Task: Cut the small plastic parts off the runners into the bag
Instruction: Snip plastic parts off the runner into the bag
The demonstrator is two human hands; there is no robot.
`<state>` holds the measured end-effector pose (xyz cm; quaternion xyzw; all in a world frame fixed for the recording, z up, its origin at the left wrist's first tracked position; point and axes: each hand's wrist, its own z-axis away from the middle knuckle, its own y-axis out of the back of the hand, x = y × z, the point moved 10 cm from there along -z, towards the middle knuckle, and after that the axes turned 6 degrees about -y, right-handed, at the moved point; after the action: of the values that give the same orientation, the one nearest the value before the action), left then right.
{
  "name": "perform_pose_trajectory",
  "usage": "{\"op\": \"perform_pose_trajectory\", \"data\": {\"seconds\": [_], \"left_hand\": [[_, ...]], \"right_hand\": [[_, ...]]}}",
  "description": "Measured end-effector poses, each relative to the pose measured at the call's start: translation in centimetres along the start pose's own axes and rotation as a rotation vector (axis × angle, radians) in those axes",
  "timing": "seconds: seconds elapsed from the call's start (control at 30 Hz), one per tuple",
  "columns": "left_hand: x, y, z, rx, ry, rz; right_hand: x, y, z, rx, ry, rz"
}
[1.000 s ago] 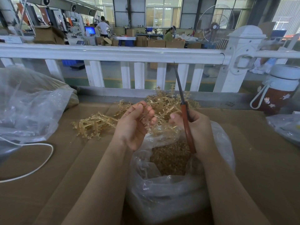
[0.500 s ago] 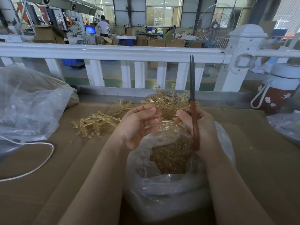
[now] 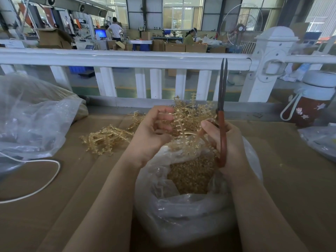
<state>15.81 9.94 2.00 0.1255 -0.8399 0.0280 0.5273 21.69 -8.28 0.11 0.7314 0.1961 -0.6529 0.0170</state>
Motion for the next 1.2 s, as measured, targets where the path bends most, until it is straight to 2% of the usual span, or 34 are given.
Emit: {"op": "perform_pose_trajectory", "data": {"seconds": [0.17,0.23,0.37,0.53,0.67,0.77,0.97,1.07,1.2], "left_hand": [[-0.5,1.2,0.0,0.105,0.075,0.130],[-0.7,0.6,0.2,-0.025,0.142,0.086],[-0.8,-2.0,0.9,-0.342,0.177,-0.184],[-1.5,-3.6,2.2,-0.577,0.288,-0.231],[-1.5,-4.6,3.1,-0.658,0.350,-0.156],[-1.2,-4.0,2.5,-0.540,0.345,0.026],[-2.6,-1.7,1.6,-0.035,0.527,0.664],[-2.9,-1.8,1.4,0.110,0.540,0.853],[-3.1,-2.3,1.2,0.150,0.540,0.861]], "right_hand": [[-0.2,-0.2,0.1,-0.007,0.010,0.063],[-0.3,-0.4,0.1,-0.008,0.017,0.115],[0.1,-0.9,-0.1,-0.031,-0.012,0.196],[0.4,-1.4,-0.2,-0.075,-0.036,0.216],[0.2,-2.0,0.1,-0.094,-0.029,0.242],[0.1,-1.2,-0.1,-0.032,-0.011,0.132],[-0.3,1.8,0.0,0.152,0.040,-0.065],[-0.3,1.6,-0.1,0.166,0.056,0.048],[-0.2,0.6,-0.3,0.138,0.085,0.225]]}}
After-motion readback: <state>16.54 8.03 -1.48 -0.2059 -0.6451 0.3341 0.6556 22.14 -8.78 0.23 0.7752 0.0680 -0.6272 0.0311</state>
